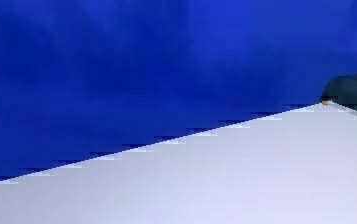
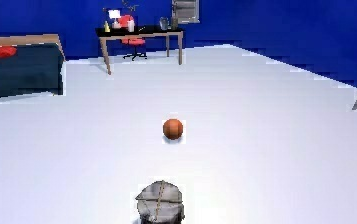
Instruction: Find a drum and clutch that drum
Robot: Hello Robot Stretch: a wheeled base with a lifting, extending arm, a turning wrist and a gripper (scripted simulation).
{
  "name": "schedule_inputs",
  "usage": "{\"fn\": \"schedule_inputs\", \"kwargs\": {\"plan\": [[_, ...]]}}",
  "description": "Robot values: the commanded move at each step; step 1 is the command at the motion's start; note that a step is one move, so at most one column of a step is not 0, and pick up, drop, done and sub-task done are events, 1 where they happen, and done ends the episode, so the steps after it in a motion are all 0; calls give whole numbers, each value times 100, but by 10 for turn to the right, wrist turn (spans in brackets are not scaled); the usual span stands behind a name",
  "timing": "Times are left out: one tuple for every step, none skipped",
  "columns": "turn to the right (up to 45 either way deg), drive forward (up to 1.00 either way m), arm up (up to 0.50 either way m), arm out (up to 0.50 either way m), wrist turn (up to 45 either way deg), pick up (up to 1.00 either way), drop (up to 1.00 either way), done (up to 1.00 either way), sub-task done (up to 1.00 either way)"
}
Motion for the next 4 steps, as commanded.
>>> {"fn": "schedule_inputs", "kwargs": {"plan": [[0,0,0,44,0,0,0,0,0],[0,0,0,0,450,0,0,0,0],[0,0,0,0,450,0,0,0,0],[0,0,0,0,450,0,0,0,0]]}}
